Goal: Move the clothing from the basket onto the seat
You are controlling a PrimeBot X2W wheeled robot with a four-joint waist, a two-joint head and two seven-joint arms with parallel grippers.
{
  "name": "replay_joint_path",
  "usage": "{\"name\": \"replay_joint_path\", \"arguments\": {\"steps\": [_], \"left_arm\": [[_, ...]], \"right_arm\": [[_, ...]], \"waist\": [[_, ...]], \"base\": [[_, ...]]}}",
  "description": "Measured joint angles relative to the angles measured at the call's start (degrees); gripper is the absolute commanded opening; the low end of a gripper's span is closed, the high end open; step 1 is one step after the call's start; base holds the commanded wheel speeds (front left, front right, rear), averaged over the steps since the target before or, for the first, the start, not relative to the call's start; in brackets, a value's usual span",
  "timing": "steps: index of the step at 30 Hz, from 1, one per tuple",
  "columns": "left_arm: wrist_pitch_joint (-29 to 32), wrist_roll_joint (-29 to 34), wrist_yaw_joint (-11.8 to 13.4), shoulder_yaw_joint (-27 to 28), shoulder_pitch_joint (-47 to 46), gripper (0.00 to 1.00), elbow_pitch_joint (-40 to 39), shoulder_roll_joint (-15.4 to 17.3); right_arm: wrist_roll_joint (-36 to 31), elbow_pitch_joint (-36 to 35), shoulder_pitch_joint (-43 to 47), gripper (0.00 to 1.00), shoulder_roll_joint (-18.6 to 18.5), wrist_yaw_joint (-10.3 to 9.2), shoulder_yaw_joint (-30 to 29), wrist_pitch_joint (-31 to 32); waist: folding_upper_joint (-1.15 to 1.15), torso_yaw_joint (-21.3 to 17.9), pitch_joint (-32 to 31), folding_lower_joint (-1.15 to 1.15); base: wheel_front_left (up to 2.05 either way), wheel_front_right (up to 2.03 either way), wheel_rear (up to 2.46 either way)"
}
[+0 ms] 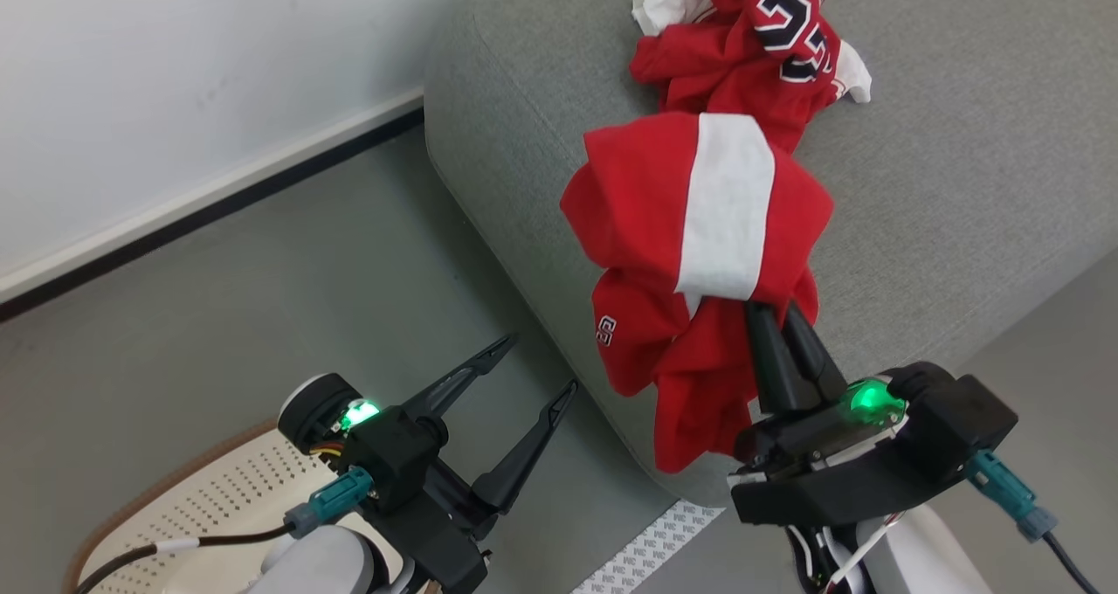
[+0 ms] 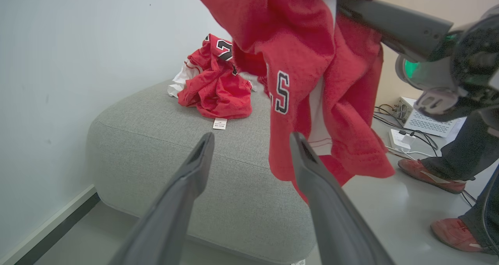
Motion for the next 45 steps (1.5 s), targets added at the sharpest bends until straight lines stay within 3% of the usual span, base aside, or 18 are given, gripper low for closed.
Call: {"name": "replay_joint_path", "arguments": {"steps": [9,12,24,39,45], "left_arm": [[1.47,0.62,-0.16,-0.76,-1.27,1.0,-1.97,1.24],[2.35,0.71,-0.43,-1.76,-2.72,1.0,-2.69,1.47],[6.53,0.98,-1.27,-6.37,-12.0,1.0,-6.3,3.85],[3.6,-1.88,-1.43,-13.43,-18.76,1.0,-9.31,5.67],[2.43,-2.45,-1.43,-15.17,-20.76,1.0,-9.92,6.87]], "right_arm": [[1.3,0.01,-4.88,0.0,0.85,0.0,-6.21,0.01],[1.32,0.31,-9.25,0.0,-0.46,0.0,-9.83,0.01],[3.54,2.38,-31.01,0.0,-11.12,0.0,-24.09,0.0],[2.34,8.37,-49.81,0.0,-26.11,0.0,-30.54,0.0],[1.1,14.55,-50.11,0.0,-28.36,0.0,-34.24,0.01]], "waist": [[0.0,0.25,3.57,0.0],[0.0,0.67,5.2,0.0],[0.0,4.17,15.53,0.0],[0.0,9.82,27.21,0.0],[0.0,11.96,30.71,0.0]], "base": [[0.0,0.0,0.0],[0.0,0.0,0.0],[0.0,0.0,0.0],[0.0,0.0,0.0],[0.0,0.0,0.0]]}}
